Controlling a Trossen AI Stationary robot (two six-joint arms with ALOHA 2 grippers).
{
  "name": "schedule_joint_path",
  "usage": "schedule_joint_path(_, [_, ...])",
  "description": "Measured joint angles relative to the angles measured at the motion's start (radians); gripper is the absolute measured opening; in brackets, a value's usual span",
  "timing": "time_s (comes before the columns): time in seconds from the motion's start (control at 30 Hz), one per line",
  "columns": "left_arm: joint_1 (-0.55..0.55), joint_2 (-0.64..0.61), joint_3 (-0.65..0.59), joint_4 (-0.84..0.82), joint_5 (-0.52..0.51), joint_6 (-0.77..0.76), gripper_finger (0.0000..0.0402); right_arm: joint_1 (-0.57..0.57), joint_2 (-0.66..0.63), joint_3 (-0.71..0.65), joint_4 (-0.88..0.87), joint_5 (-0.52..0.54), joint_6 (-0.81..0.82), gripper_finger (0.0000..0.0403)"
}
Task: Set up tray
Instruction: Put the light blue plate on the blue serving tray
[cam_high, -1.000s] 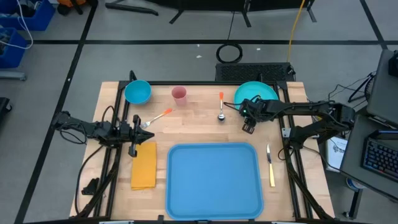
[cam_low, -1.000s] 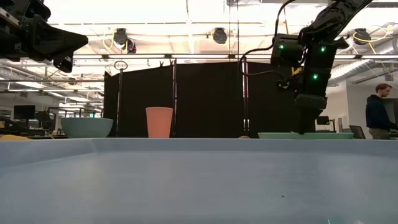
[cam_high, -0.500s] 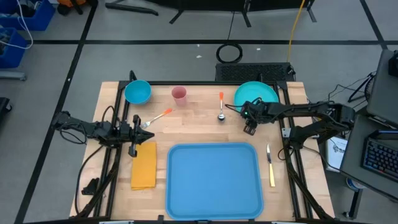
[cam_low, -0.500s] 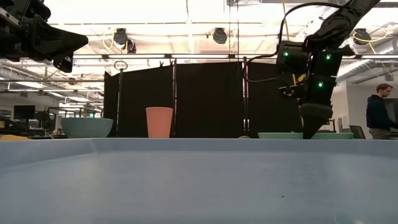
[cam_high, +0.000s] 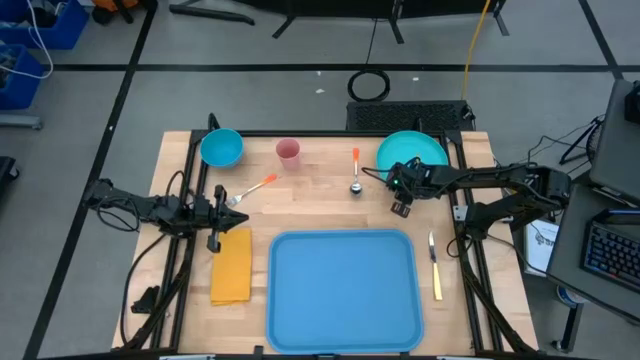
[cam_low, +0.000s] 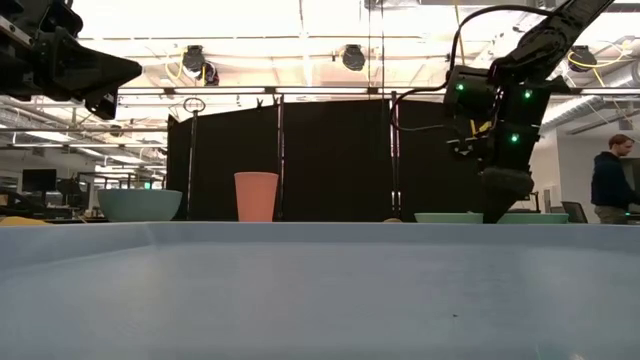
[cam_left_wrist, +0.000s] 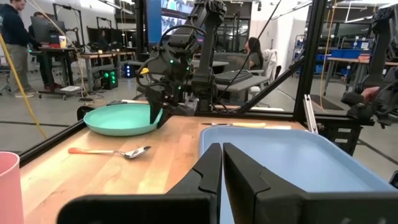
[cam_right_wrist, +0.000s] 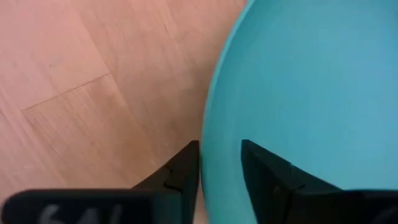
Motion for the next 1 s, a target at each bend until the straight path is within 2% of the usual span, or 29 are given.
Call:
schedule_joint_path(0.13, [0.0,0.0,0.0,0.0,0.0,-0.003,0.0021,0.0,0.0,0.0,-0.001,-0.009,-0.001,0.0025])
schedule_joint_path(0.2, [0.0,0.0,0.0,0.0,0.0,-0.003,0.0021,0.001,0.0,0.0,0.0,-0.007,-0.011,0.0008])
schedule_joint_path(0.5, [0.0,0.0,0.0,-0.002,0.0,-0.008,0.0021,0.014,0.0,0.0,0.002,0.027,-0.024,0.0003])
schedule_joint_path(0.87, [0.0,0.0,0.0,-0.015,0.0,-0.011,0.0021,0.115,-0.002,0.0,0.006,0.134,-0.035,0.0002])
schedule_joint_path(1.0, [0.0,0.0,0.0,-0.015,0.0,-0.011,0.0021,0.15,-0.003,0.0,0.006,0.137,-0.03,0.0001])
